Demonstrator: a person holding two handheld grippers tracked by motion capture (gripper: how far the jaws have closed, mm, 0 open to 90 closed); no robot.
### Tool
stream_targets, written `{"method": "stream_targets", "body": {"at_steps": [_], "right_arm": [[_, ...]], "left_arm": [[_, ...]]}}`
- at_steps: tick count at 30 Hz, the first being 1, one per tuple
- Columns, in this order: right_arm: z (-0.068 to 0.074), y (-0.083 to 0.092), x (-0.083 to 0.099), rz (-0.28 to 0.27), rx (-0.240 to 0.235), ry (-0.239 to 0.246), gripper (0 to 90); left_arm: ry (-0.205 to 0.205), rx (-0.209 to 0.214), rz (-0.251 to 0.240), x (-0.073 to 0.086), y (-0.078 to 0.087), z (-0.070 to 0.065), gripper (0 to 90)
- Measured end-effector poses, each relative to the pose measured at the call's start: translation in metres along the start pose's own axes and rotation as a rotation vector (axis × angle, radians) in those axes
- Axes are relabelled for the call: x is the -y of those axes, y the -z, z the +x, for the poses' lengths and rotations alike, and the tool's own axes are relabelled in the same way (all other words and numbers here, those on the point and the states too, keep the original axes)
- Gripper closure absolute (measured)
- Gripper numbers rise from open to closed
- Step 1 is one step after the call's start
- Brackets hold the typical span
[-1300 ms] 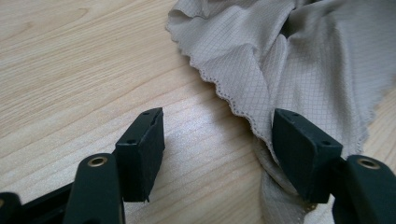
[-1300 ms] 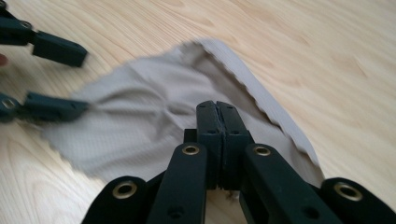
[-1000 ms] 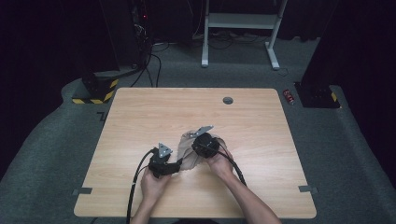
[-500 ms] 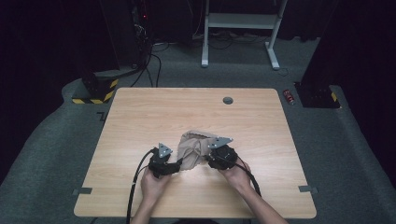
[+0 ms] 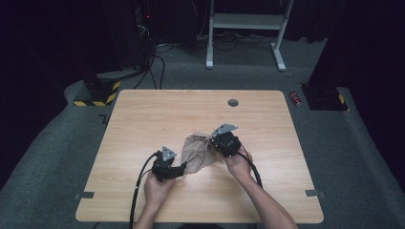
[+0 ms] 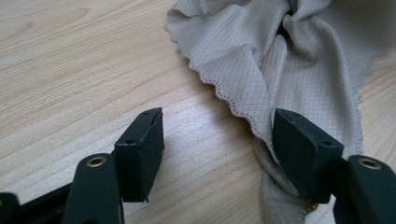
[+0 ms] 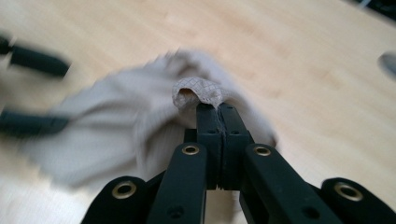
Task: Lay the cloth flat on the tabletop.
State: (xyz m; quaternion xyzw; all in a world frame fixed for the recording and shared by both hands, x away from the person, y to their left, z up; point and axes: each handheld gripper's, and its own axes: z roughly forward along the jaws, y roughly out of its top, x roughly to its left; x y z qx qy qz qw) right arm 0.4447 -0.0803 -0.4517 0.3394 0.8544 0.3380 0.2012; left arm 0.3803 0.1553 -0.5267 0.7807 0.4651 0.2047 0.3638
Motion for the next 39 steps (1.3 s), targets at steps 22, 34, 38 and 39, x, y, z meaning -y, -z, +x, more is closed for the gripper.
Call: {"method": "stream_targets", "body": {"at_steps": [22,34,38,39], "right_arm": [[0.001,-0.021,-0.002,0.098,-0.042,0.035,68.1],[-0.024,-0.036,0.003,0.144,0.096,0.012,88.9],[-0.033,-0.034,0.003,0.128,0.112,-0.048,67.5],[-0.033,-0.031,0.004,0.107,0.109,-0.05,66.9]], "left_arm": [[0.001,-0.002,0.003,0.0,0.0,0.0,34.4],[0.002,-0.003,0.001,0.0,0.0,0.0,34.1],[0.002,-0.003,0.001,0.0,0.0,0.0,34.1],[0.0,-0.003,0.003,0.0,0.0,0.0,34.1]]}}
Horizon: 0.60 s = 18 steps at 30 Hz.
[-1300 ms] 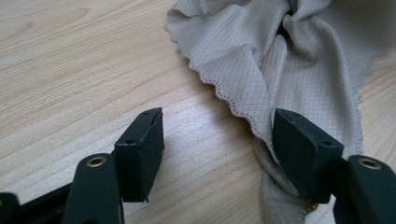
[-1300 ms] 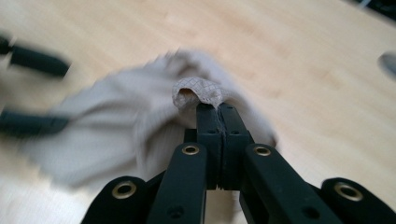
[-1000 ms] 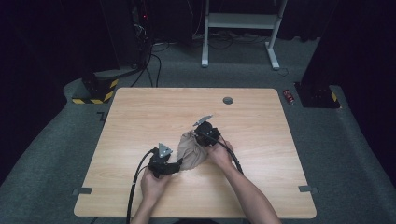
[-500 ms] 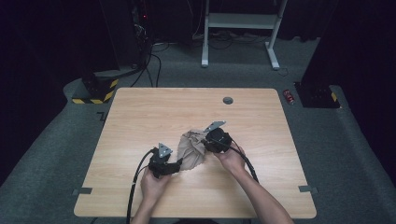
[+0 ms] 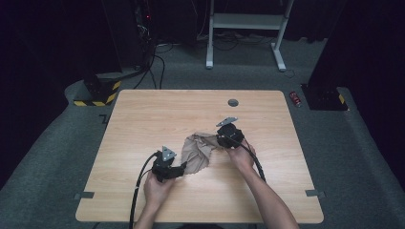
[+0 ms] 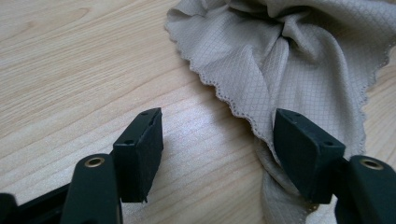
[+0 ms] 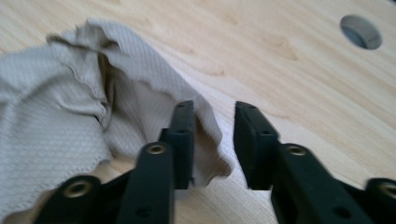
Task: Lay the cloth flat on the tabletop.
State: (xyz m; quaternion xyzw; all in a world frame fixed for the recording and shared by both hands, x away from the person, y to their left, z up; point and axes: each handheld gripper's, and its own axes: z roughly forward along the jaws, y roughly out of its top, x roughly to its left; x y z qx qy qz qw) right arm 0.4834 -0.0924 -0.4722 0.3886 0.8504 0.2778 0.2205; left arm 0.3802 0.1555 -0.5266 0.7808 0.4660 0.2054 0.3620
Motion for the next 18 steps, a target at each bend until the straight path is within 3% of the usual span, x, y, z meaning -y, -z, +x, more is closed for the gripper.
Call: {"method": "stream_targets", "body": {"at_steps": [2,6,8,13,15,18], "right_arm": [[0.006,0.007,0.002,-0.042,-0.023,0.011,68.0],[0.03,0.013,0.004,-0.061,-0.098,0.126,71.2],[0.039,0.011,0.007,-0.064,-0.13,0.155,70.6],[0.044,-0.011,0.01,0.018,-0.168,0.108,64.1],[0.042,-0.015,0.012,0.042,-0.21,0.067,71.8],[0.042,-0.014,0.016,0.051,-0.228,0.081,82.9]], "left_arm": [[0.002,0.0,-0.001,0.0,0.0,0.0,34.1],[0.002,0.0,-0.001,0.0,0.0,0.0,34.1],[0.002,0.0,-0.001,0.0,0.0,0.0,34.1],[0.002,-0.001,-0.001,0.0,0.0,0.0,34.0],[0.002,0.0,-0.001,0.0,0.0,0.0,34.0],[0.002,0.0,-0.001,0.0,0.0,0.0,34.0]]}}
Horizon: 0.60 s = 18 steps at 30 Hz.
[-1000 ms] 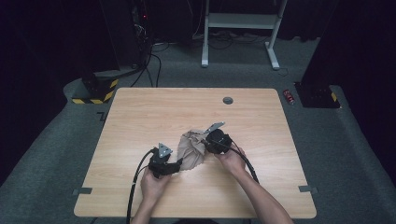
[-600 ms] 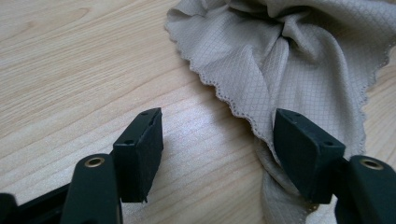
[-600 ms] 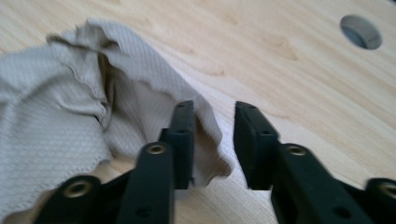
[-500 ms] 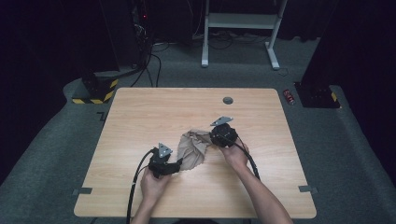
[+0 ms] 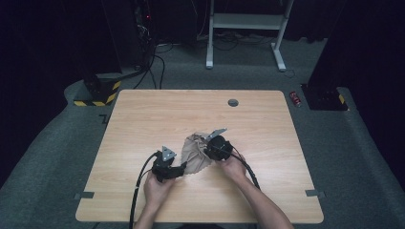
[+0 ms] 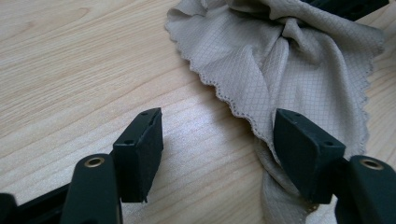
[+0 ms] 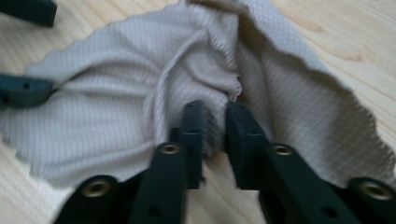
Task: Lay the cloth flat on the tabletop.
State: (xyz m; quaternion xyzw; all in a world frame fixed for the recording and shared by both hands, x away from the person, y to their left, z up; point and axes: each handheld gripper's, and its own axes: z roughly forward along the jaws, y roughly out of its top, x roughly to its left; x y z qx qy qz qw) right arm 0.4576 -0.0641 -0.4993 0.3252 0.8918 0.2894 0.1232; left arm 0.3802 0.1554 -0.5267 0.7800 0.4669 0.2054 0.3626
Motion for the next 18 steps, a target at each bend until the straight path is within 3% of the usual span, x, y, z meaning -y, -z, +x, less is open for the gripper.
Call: {"method": "stream_targets", "body": {"at_steps": [2,7,13,18], "right_arm": [[-0.001,0.002,0.003,0.0,0.005,0.008,88.2],[-0.001,0.016,0.01,-0.03,0.019,0.011,89.1],[0.001,0.049,0.021,-0.083,0.042,0.021,89.0],[0.005,0.076,0.042,-0.077,0.076,0.05,89.0]], "left_arm": [[0.0,0.0,0.0,0.0,0.0,0.0,34.0],[0.0,0.0,0.0,0.0,0.0,0.0,34.0],[-0.001,0.001,0.0,0.0,0.0,0.0,34.0],[0.0,0.001,0.0,0.0,0.0,0.0,34.0]]}}
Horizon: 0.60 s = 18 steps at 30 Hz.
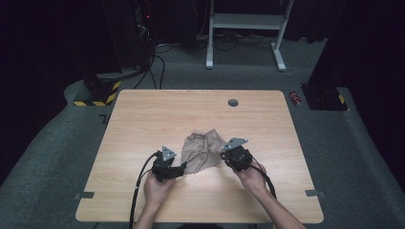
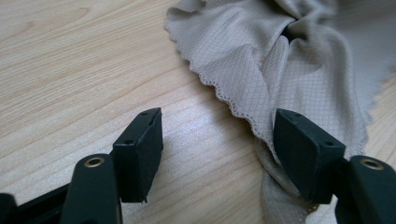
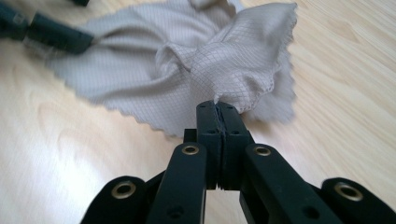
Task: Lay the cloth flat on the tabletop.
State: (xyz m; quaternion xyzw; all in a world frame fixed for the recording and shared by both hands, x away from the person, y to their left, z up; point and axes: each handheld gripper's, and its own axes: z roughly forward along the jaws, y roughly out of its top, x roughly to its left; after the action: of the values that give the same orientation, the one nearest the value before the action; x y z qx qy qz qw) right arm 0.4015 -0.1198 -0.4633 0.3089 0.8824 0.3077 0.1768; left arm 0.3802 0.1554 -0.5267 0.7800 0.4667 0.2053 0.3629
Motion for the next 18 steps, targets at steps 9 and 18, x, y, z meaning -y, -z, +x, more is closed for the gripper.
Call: {"method": "stream_targets", "body": {"at_steps": [9,18], "right_arm": [[0.002,0.006,0.058,0.077,-0.014,-0.073,80.6],[-0.023,0.02,0.054,-0.049,0.029,-0.191,71.9]], "left_arm": [[-0.005,0.005,0.0,0.0,0.0,0.0,32.3],[-0.005,0.004,0.0,0.0,0.0,0.0,32.3]]}}
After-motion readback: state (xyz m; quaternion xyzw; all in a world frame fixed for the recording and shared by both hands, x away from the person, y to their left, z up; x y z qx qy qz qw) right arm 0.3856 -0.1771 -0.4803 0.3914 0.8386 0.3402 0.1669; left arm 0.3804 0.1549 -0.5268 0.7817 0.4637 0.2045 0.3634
